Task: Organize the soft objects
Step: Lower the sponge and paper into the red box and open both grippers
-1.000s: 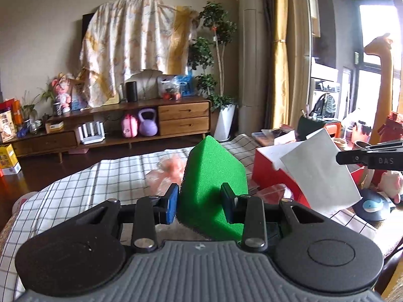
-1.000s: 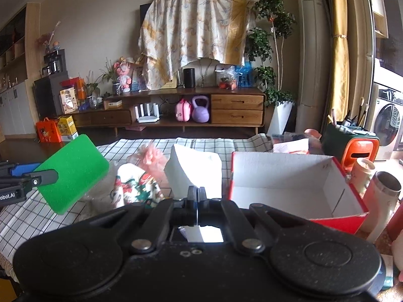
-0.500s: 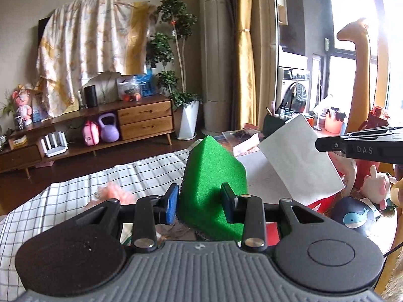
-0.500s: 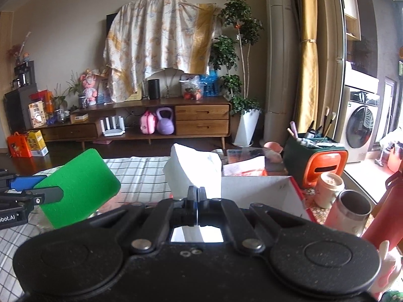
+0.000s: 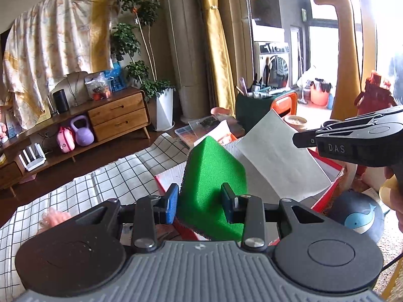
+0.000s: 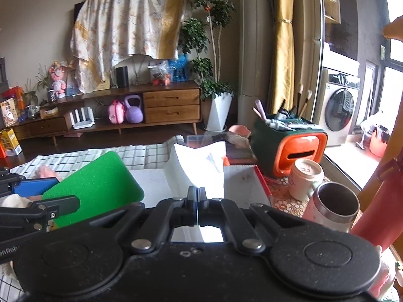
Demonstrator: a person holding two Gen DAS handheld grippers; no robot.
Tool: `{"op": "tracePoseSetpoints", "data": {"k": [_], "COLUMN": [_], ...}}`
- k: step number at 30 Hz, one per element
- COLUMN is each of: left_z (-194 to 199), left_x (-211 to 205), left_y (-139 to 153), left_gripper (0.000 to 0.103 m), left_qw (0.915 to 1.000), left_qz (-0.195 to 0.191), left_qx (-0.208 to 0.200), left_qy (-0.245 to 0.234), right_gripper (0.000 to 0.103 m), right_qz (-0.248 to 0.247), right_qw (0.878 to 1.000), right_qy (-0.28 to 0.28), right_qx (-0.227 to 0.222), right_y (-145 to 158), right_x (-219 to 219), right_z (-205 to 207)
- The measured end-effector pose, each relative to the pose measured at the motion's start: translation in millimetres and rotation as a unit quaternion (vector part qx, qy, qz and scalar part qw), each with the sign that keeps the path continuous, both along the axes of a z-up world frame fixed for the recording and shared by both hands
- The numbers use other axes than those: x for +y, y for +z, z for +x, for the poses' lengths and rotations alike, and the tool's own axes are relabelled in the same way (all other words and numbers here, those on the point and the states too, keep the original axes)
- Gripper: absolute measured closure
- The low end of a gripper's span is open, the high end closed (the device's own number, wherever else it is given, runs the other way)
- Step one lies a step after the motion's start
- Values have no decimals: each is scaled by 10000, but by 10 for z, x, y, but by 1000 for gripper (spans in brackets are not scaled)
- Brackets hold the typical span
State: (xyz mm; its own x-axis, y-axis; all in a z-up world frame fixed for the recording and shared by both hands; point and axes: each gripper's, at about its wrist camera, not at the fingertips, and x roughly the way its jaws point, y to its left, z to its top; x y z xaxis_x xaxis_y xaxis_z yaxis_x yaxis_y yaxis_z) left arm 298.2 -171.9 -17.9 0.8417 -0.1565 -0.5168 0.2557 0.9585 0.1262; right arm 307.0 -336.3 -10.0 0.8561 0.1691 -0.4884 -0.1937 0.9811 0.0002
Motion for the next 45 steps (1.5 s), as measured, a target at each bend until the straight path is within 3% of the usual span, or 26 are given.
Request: {"op": "tracePoseSetpoints", "data": {"k": [11, 18, 26, 35, 41, 45], "left_z": [592, 921, 1098, 1229, 1229, 1224], "left_x": [-304, -360, -507, -578, -587, -557], "left_y": [-341, -541, -702, -850, -879, -857], "left_gripper": [68, 68, 68, 67, 66, 56], "left_qw": [9981, 9922, 9874, 9763, 9733, 9725], "left_qz": [88, -180, 44, 174, 218, 158], "left_qx": [616, 1218, 1571, 2152, 2276, 2314], "left_qy": [25, 218, 188, 134, 181, 217], "right_gripper": [103, 103, 103, 103, 89, 86], "right_qz": [1, 83, 195, 339, 359, 352], "right_qw": [9982, 9949, 9899, 9838, 9832, 9831], "right_qy": [-170, -312, -336, -295, -191, -119], "right_qx": [570, 957, 1360, 1738, 1782, 1790], "right_y": [-374, -579, -806, -965, -961, -936], "right_x": [-145, -222, -228, -237, -228, -223], "right_z": [348, 554, 683, 719, 705, 681]}}
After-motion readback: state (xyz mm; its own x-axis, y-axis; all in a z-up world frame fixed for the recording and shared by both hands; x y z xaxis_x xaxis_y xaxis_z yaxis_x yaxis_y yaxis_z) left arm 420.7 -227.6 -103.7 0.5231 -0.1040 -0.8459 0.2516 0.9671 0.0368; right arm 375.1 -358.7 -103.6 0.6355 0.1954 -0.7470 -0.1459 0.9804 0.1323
